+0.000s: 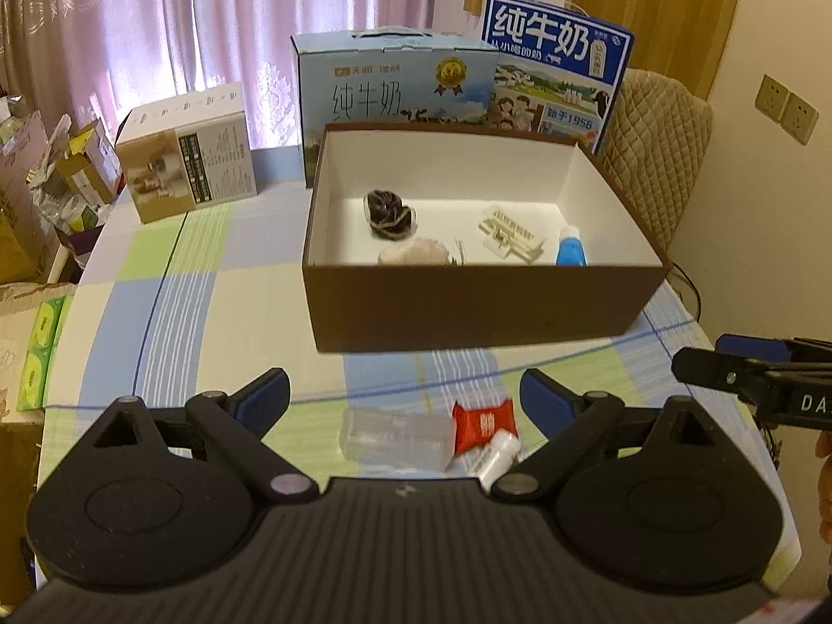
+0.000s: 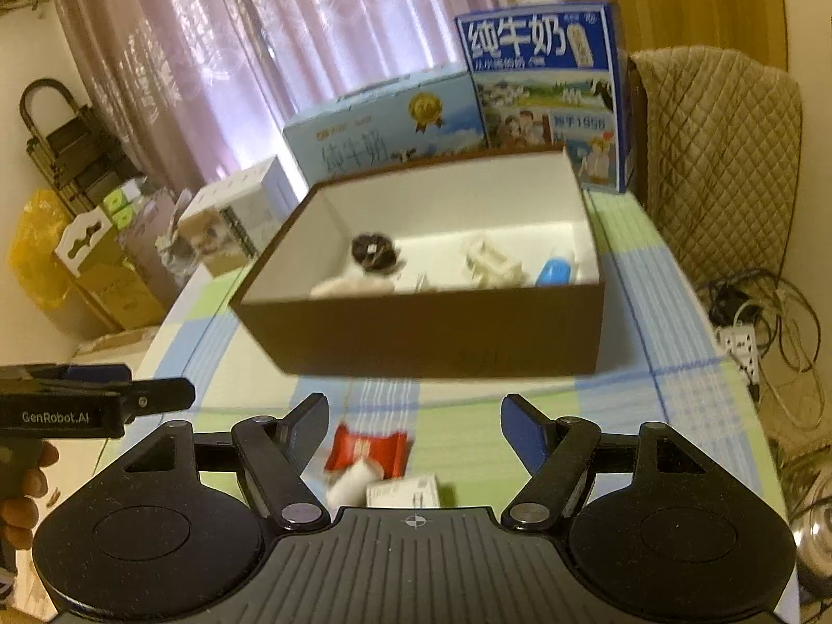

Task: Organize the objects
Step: 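Withdraw both tools from the box toward the remaining table items, then grasp the green spray carton with the right gripper while left grasps the clear plastic box, then carry the spray carton and clear plastic box over the brown box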

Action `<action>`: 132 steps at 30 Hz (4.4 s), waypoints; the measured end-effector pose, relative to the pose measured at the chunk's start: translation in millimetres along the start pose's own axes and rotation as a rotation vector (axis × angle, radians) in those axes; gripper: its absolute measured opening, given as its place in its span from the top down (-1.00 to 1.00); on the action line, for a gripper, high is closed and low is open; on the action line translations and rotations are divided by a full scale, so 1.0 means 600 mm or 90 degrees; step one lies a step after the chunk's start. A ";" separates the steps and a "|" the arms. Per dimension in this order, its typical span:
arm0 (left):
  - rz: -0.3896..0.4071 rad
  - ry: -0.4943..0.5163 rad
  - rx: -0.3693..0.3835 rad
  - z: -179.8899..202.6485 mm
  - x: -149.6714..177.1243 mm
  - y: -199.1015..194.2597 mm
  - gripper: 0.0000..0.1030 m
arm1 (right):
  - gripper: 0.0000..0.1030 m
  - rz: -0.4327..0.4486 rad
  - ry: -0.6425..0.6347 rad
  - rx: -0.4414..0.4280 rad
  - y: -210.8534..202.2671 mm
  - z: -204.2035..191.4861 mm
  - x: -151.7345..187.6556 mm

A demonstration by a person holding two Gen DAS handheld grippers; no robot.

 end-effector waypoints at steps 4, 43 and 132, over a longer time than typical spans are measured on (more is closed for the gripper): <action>-0.013 0.004 -0.008 -0.004 0.029 -0.004 -0.82 | -0.37 -0.035 -0.005 0.001 0.007 -0.009 0.034; -0.110 0.001 -0.029 -0.046 0.145 0.010 -0.82 | -0.37 -0.170 -0.069 0.024 0.093 -0.050 0.157; -0.151 0.039 -0.018 -0.063 0.151 0.110 -0.62 | -0.01 -0.168 -0.085 0.052 0.119 0.005 0.138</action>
Point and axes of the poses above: each gripper's, at about its wrist camera, not at the fingertips, and y roughly the way its jaws point, z to its right, x to its underside, the point moved 6 cm from there along y, roughly the way its jaws point, and after that the axes turned 9 degrees about -y, right-handed, at the moved point
